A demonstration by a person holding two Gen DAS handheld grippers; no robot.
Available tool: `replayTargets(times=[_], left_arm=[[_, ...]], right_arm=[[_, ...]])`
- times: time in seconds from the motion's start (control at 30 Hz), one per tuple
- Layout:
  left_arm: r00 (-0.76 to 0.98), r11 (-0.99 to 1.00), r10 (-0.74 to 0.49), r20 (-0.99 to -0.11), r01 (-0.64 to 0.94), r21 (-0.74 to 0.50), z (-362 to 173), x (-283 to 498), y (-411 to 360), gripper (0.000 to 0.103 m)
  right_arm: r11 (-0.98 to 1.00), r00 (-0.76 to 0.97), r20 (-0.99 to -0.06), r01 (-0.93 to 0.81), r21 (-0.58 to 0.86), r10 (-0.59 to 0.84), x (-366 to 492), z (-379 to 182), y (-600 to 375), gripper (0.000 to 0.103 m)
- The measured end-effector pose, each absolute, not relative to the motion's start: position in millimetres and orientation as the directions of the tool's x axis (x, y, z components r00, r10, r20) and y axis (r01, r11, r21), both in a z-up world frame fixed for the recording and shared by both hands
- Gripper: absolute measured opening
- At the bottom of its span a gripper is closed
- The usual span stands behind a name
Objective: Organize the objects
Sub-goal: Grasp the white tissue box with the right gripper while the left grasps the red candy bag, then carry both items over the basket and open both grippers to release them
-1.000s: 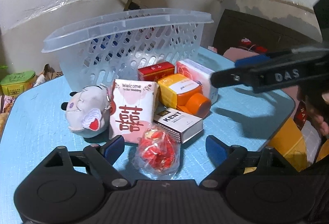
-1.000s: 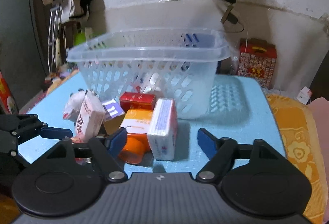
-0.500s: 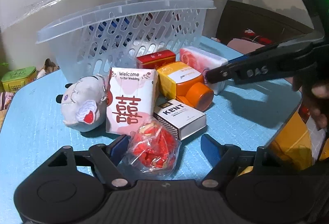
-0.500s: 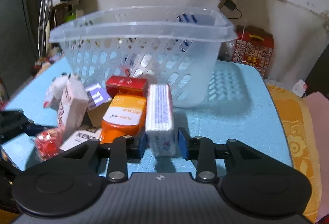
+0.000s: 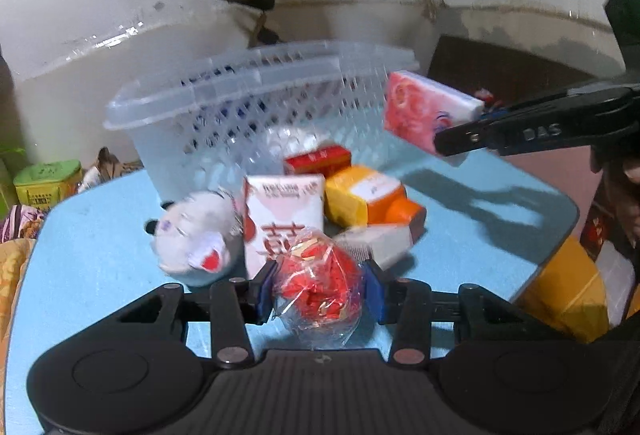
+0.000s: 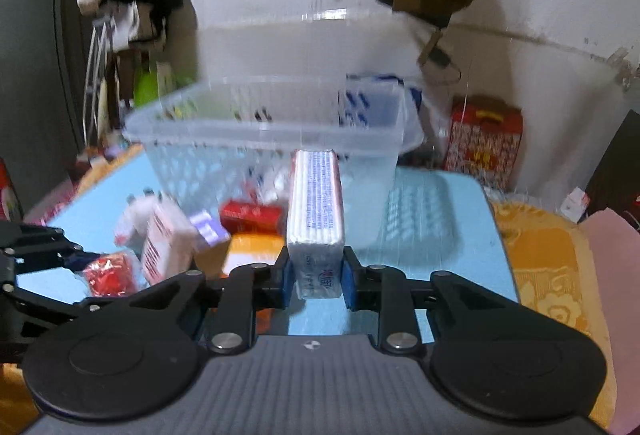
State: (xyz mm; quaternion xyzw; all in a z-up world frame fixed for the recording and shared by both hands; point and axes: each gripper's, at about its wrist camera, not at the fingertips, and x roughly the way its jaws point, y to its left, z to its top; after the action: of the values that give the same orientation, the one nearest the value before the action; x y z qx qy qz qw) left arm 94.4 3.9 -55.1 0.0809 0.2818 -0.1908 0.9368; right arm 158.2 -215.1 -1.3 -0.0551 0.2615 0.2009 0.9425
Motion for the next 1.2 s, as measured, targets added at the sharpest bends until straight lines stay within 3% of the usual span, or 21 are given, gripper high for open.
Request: replayTargets(times=[0.33, 0.7, 0.9, 1.0, 1.2], left_arm=[[0.818, 0.933, -0.312, -0.484, 0.360, 0.008, -42, 89, 21, 0.048], [0.920, 0.959, -0.282, -0.274, 0.266, -0.093, 7, 71, 58, 0.048], [0.936, 0.956, -0.285, -0.208, 0.260, -0.140, 47, 110, 56, 0.048], [0.942, 0.961, -0.264, -0.208, 0.237, -0.144, 66, 150, 48, 0.048], [0.903, 0.967, -0.244, -0.353, 0.198, -0.162, 60, 231, 33, 0.048]], right_arm=[[0.904, 0.801, -0.456, -0.426, 0.019, 0.387, 151, 8, -221, 0.027], [0.895, 0.849, -0.307, -0.445, 0.024, 0.430, 140, 32, -232, 0.027], [0.897, 0.868, -0.272, -0.440, -0.033, 0.415, 180, 58, -214, 0.027], [0.898, 0.867, -0.283, -0.438, -0.045, 0.409, 216, 69, -202, 0.027], [0.904, 0.824, -0.417, -0.427, -0.009, 0.385, 282, 57, -189, 0.027]])
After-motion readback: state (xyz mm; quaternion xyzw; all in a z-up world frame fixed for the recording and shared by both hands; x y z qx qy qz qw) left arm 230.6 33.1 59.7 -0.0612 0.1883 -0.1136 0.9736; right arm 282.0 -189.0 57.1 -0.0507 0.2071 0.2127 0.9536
